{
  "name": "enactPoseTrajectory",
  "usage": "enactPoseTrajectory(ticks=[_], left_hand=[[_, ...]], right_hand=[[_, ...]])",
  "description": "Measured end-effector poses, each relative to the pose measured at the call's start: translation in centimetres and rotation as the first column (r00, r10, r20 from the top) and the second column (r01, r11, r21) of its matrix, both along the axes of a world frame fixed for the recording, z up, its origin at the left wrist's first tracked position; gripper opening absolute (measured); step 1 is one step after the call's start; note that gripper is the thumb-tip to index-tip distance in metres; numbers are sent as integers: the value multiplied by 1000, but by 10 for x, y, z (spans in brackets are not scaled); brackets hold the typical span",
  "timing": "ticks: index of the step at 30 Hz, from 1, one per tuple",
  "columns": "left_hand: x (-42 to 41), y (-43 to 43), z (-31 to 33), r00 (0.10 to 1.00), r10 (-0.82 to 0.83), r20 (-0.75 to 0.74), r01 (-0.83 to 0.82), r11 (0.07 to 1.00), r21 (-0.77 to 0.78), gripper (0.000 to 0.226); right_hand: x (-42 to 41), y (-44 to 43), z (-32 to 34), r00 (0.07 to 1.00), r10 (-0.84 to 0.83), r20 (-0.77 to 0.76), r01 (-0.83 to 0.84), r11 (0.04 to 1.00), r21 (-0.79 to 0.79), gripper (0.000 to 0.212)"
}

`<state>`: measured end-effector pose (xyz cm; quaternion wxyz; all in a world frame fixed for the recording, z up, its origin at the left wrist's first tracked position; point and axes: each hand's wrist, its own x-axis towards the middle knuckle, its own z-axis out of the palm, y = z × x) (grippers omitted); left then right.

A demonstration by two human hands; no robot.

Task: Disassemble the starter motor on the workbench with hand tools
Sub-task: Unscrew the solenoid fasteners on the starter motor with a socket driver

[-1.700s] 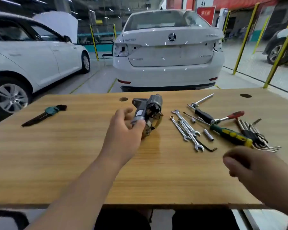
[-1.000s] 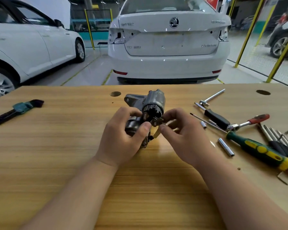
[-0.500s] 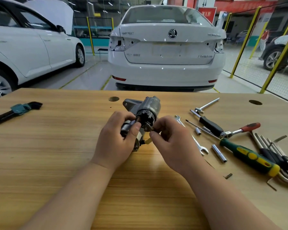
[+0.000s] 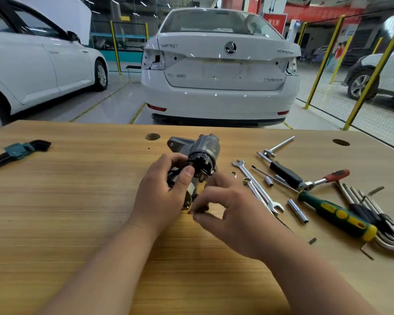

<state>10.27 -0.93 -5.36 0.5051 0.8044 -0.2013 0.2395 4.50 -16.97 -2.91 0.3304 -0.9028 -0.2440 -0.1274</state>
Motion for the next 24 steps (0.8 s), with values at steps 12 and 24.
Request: enactPoseTrajectory(ticks=[12, 24], left_hand=[[-4, -2, 4, 996, 10, -84, -14, 999, -51, 11], [-9, -2, 6, 996, -10, -85, 6, 999, -44, 15]], right_hand=[[19, -28, -7, 899, -288, -331, 398, 851, 343, 23], [28, 0, -9, 890, -154, -429, 353, 828, 436, 20]])
